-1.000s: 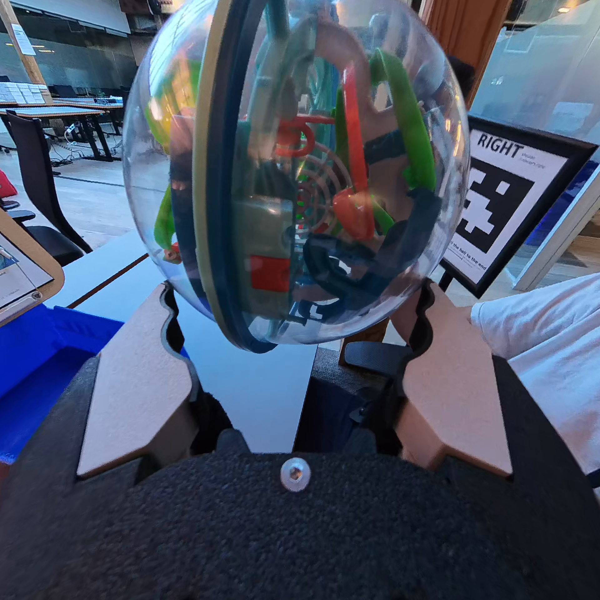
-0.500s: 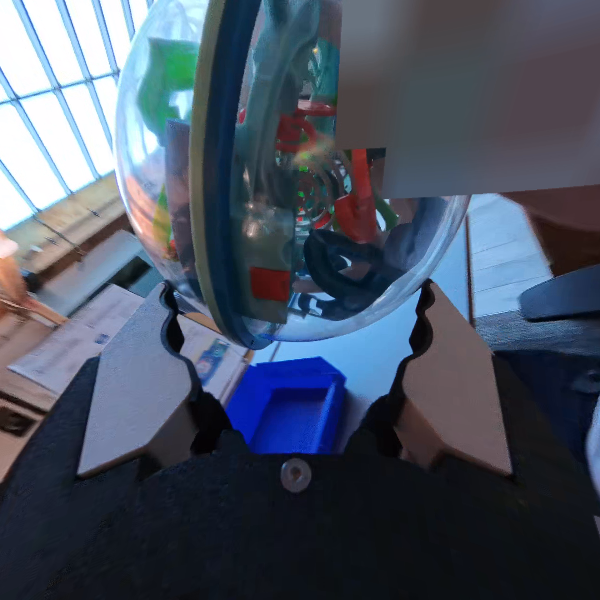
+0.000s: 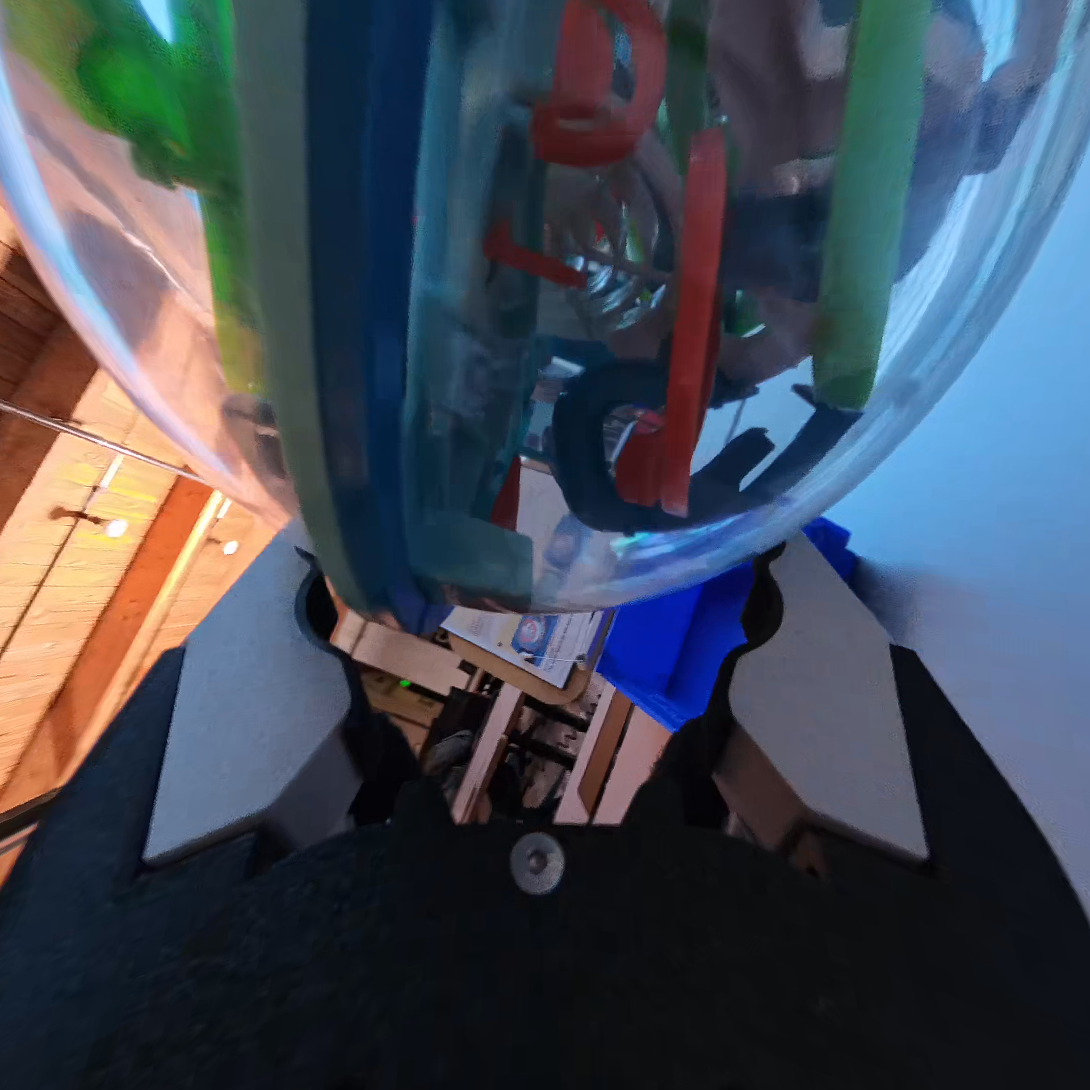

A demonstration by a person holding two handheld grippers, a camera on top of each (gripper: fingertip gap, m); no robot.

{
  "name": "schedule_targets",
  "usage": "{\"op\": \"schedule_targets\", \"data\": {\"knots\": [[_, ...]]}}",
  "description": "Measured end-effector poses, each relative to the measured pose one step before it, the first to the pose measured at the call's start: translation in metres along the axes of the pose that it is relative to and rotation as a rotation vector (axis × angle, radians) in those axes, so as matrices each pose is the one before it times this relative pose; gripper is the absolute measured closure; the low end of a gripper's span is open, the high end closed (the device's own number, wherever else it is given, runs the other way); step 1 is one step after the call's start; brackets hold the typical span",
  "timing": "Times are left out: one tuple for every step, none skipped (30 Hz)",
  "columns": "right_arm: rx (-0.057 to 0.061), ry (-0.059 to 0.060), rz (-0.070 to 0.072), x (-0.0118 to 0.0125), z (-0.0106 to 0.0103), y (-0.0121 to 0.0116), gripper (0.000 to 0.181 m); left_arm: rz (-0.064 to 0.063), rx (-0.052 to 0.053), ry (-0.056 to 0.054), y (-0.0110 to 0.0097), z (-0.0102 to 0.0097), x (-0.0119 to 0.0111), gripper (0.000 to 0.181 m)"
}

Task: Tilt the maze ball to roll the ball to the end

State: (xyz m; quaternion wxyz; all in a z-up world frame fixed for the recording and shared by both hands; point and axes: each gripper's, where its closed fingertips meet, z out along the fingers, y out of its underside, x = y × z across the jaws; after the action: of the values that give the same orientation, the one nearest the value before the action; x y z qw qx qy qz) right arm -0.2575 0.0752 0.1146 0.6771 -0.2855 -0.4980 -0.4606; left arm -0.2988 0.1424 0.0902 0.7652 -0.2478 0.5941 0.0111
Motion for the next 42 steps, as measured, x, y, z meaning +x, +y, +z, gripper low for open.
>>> {"op": "schedule_targets", "data": {"knots": [[0.0056,0.0204,-0.0272,0.00018,-0.00125,-0.00184,0.027,0.0197,-0.0052,-0.0206,-0.00018,-0.00054,-0.00067,0.042],[0.0023,0.0174,-0.0187,0.00038,-0.00120,-0.00140,0.026,0.0166,-0.0010,-0.0172,-0.00085,-0.00089,-0.00065,0.042],[0.0029,0.0173,-0.0167,0.00056,-0.00119,-0.00132,0.027,0.0160,0.0024,-0.0177,-0.00133,-0.00117,-0.00092,0.042],[0.0032,0.0153,-0.0145,0.00075,-0.00106,-0.00137,0.027,0.0148,0.0014,-0.0170,-0.00127,-0.00132,-0.00101,0.042],[-0.0002,0.0129,-0.0109,0.00070,-0.00100,-0.00080,0.027,0.0127,0.0007,-0.0149,-0.00142,-0.00128,-0.00082,0.042],[-0.0012,0.0100,-0.0055,0.00055,-0.00079,-0.00055,0.027,0.0096,-0.0007,-0.0099,-0.00120,-0.00126,-0.00056,0.042],[-0.0022,0.0024,0.0057,-0.00012,-0.00044,0.00007,0.026,0.0048,-0.0019,-0.0028,-0.00092,-0.00119,-0.00011,0.042],[-0.0057,0.0009,0.0106,0.00009,-0.00043,0.00065,0.027,0.0027,0.0032,-0.0017,-0.00137,-0.00129,-0.00015,0.042],[-0.0044,0.0015,0.0087,0.00041,-0.00041,0.00074,0.027,0.0032,0.0071,-0.0041,-0.00179,-0.00143,-0.00025,0.042],[0.0005,0.0017,0.0045,0.00038,-0.00065,-0.00018,0.027,0.0040,0.0041,-0.0048,-0.00162,-0.00132,-0.00025,0.042],[0.0029,0.0068,-0.0032,0.00087,-0.00075,-0.00058,0.027,0.0073,0.0032,-0.0086,-0.00173,-0.00127,-0.00071,0.042],[0.0017,0.0096,-0.0067,0.00123,-0.00081,-0.00083,0.027,0.0095,0.0031,-0.0112,-0.00178,-0.00132,-0.00092,0.042],[0.0018,0.0085,-0.0058,0.00103,-0.00101,-0.00094,0.027,0.0089,0.0011,-0.0094,-0.00163,-0.00129,-0.00090,0.042],[0.0031,0.0090,-0.0058,0.00107,-0.00121,-0.00137,0.027,0.0086,0.0013,-0.0084,-0.00173,-0.00141,-0.00079,0.041],[0.0046,0.0093,-0.0062,0.00108,-0.00131,-0.00178,0.026,0.0095,0.0029,-0.0093,-0.00182,-0.00182,-0.00078,0.041],[0.0042,0.0106,-0.0075,0.00115,-0.00144,-0.00210,0.026,0.0110,0.0052,-0.0118,-0.00223,-0.00245,-0.00087,0.041],[0.0037,0.0110,-0.0088,0.00142,-0.00170,-0.00250,0.026,0.0111,0.0074,-0.0131,-0.00264,-0.00283,-0.00084,0.042],[0.0062,0.0107,-0.0107,0.00133,-0.00204,-0.00319,0.026,0.0107,0.0063,-0.0127,-0.00246,-0.00311,-0.00080,0.042],[0.0073,0.0125,-0.0135,0.00134,-0.00205,-0.00362,0.026,0.0121,0.0064,-0.0143,-0.00248,-0.00315,-0.00087,0.042],[0.0059,0.0140,-0.0155,0.00152,-0.00209,-0.00365,0.026,0.0122,0.0065,-0.0150,-0.00230,-0.00324,-0.00090,0.042],[0.0048,0.0121,-0.0147,0.00114,-0.00205,-0.00369,0.026,0.0103,0.0042,-0.0126,-0.00202,-0.00289,-0.00061,0.042],[0.0032,0.0113,-0.0148,0.00070,-0.00193,-0.00349,0.026,0.0089,0.0022,-0.0104,-0.00133,-0.00277,-0.00021,0.042],[0.0022,0.0105,-0.0147,0.00030,-0.00198,-0.00348,0.027,0.0074,0.0006,-0.0083,-0.00079,-0.00238,0.00011,0.042],[0.0020,0.0076,-0.0119,-0.00039,-0.00176,-0.00313,0.027,0.0051,-0.0014,-0.0049,-0.00018,-0.00205,0.00077,0.041],[-0.0002,0.0036,-0.0067,-0.00125,-0.00139,-0.00246,0.027,0.0024,-0.0015,-0.0013,0.00043,-0.00193,0.00144,0.042],[-0.0021,-0.0007,-0.0022,-0.00198,-0.00134,-0.00199,0.027,-0.0014,-0.0017,0.0027,0.00091,-0.00172,0.00197,0.042],[-0.0003,-0.0029,-0.0011,-0.00246,-0.00104,-0.00194,0.027,-0.0038,-0.0036,0.0040,0.00149,-0.00157,0.00252,0.042],[-0.0009,-0.0032,-0.0023,-0.00257,-0.00066,-0.00153,0.027,-0.0043,-0.0050,0.0023,0.00183,-0.00146,0.00249,0.042],[-0.0010,-0.0055,-0.0015,-0.00280,-0.00055,-0.00148,0.027,-0.0054,-0.0055,0.0022,0.00198,-0.00141,0.00269,0.042],[0.0030,-0.0063,0.0003,-0.00281,-0.00042,-0.00132,0.027,-0.0062,-0.0044,0.0025,0.00183,-0.00128,0.00270,0.042],[0.0025,-0.0051,0.0012,-0.00232,-0.00039,-0.00067,0.027,-0.0058,-0.0025,0.0011,0.00139,-0.00117,0.00237,0.042],[-0.0018,-0.0050,0.0046,-0.00227,0.00004,0.00031,0.027,-0.0050,-0.0044,0.0011,0.00139,-0.00064,0.00222,0.042],[-0.0083,-0.0069,0.0117,-0.00273,0.00015,0.00172,0.027,-0.0043,-0.0062,0.0039,0.00143,-0.00027,0.00215,0.042],[-0.0091,-0.0077,0.0174,-0.00273,-0.00017,0.00237,0.026,-0.0043,-0.0043,0.0083,0.00098,0.00007,0.00244,0.042],[-0.0028,-0.0074,0.0197,-0.00270,-0.00053,0.00199,0.026,-0.0038,-0.0024,0.0112,0.00052,0.00016,0.00250,0.043],[-0.0009,-0.0068,0.0212,-0.00247,-0.00062,0.00228,0.026,-0.0030,-0.0007,0.0102,0.00004,0.00033,0.00226,0.043],[-0.0063,-0.0067,0.0241,-0.00225,-0.00072,0.00327,0.026,-0.0024,0.0016,0.0078,-0.00060,0.00026,0.00207,0.042],[-0.0092,-0.0059,0.0261,-0.00207,-0.00069,0.00397,0.026,-0.0008,0.0026,0.0063,-0.00129,0.00012,0.00219,0.042],[-0.0084,-0.0047,0.0281,-0.00210,-0.00059,0.00441,0.026,0.0017,0.0033,0.0047,-0.00160,-0.00005,0.00208,0.042],[-0.0084,-0.0068,0.0327,-0.00244,-0.00023,0.00495,0.027,0.0031,0.0037,0.0049,-0.00173,-0.00009,0.00211,0.043],[-0.0098,-0.0123,0.0382,-0.00317,0.00024,0.00561,0.027,0.0013,0.0032,0.0069,-0.00157,-0.00013,0.00216,0.043],[-0.0112,-0.0184,0.0378,-0.00305,0.00066,0.00539,0.027,-0.0044,0.0026,0.0090,-0.00118,0.00008,0.00234,0.043]]}}
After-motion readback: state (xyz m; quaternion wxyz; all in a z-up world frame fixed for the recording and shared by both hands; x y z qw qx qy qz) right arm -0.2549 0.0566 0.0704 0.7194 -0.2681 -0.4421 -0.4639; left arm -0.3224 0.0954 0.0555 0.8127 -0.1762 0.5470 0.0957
